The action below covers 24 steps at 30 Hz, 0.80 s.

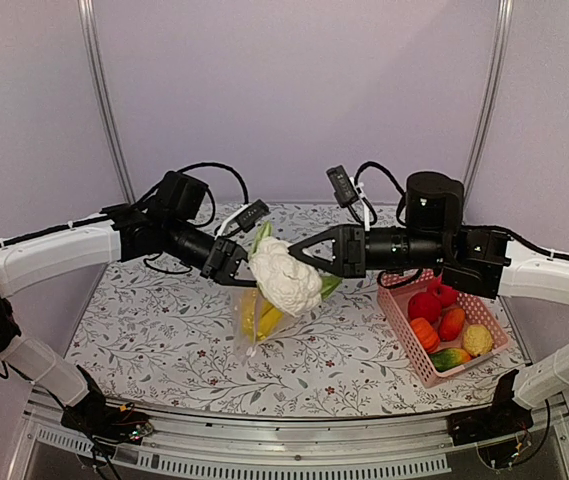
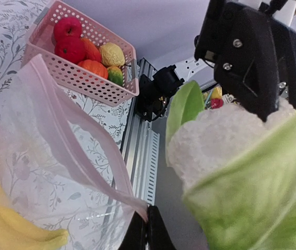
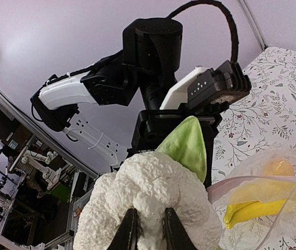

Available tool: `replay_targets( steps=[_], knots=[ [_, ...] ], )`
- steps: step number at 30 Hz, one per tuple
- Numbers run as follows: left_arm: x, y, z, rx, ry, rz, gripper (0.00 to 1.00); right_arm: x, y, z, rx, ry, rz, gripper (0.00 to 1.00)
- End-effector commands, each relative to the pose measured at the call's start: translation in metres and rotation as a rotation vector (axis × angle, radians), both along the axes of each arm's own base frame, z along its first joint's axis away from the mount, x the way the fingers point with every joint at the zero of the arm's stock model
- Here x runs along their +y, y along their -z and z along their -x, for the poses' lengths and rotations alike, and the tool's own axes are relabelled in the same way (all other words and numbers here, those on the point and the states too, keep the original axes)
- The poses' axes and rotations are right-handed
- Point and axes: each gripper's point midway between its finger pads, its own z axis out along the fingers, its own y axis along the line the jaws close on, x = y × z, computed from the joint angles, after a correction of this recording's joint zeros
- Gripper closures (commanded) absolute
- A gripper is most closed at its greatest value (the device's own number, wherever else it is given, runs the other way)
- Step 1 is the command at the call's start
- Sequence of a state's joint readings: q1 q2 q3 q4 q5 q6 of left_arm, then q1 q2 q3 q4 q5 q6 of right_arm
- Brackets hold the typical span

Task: Place the food in the zip-top bag and seal the zipper
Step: Place the fake vegetable in the zipper food storage bag.

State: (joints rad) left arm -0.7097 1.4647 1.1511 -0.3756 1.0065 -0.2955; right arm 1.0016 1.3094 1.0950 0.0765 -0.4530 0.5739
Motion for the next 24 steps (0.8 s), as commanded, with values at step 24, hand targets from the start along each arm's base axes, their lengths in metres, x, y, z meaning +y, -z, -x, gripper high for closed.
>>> replay_targets(
  steps=[24],
  knots=[
    [-0.001,-0.025,0.006,-0.085,0.018,0.074,1.00,-0.022,0.092,-0.036,0.125,0.291,0.076,1.00]
  ],
)
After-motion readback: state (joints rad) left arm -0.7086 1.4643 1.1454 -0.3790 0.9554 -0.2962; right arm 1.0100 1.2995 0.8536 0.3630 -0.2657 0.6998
